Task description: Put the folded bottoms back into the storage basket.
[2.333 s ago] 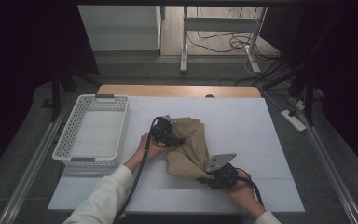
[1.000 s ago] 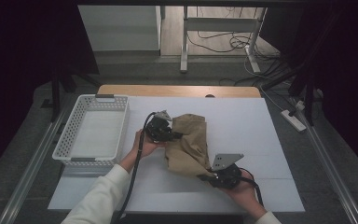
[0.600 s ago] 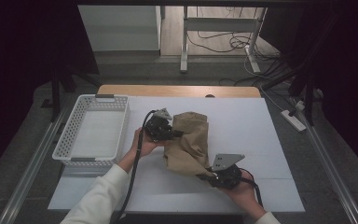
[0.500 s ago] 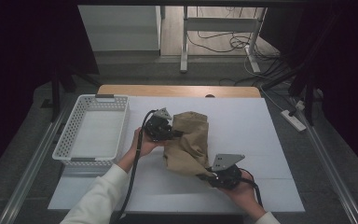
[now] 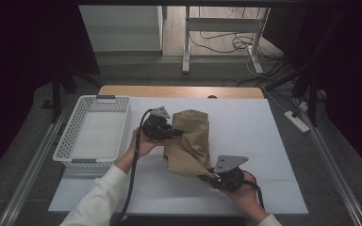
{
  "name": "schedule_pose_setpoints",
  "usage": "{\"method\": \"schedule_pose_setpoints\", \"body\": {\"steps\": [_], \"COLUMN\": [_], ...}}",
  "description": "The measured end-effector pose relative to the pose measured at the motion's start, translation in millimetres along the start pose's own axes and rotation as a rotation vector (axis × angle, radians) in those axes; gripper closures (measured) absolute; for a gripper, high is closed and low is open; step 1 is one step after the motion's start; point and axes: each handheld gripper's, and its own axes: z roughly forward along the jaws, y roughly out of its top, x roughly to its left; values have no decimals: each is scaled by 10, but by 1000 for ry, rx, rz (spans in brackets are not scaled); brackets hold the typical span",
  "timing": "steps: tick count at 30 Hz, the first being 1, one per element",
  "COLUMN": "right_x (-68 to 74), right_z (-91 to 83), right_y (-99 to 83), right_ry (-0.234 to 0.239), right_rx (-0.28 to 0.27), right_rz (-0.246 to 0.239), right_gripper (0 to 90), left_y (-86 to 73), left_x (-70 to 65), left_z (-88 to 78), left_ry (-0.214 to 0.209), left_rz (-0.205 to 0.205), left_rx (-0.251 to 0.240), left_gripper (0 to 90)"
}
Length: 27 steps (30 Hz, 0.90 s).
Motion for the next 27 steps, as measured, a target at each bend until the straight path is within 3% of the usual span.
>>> {"method": "schedule_pose_setpoints", "body": {"steps": [13,27], "right_x": [-4,8], "right_z": [-11,12], "right_y": [84,283], "right_ry": [-5,1], "right_rx": [-21,-61], "right_rz": [-5,-24], "right_gripper": [769,769], "left_y": [32,40], "left_x": [-5,20], "left_z": [-130,-395], "left_ry": [8,27], "left_rz": [5,1], "left_rx": [-20,-53], "left_gripper": [760,761]}}
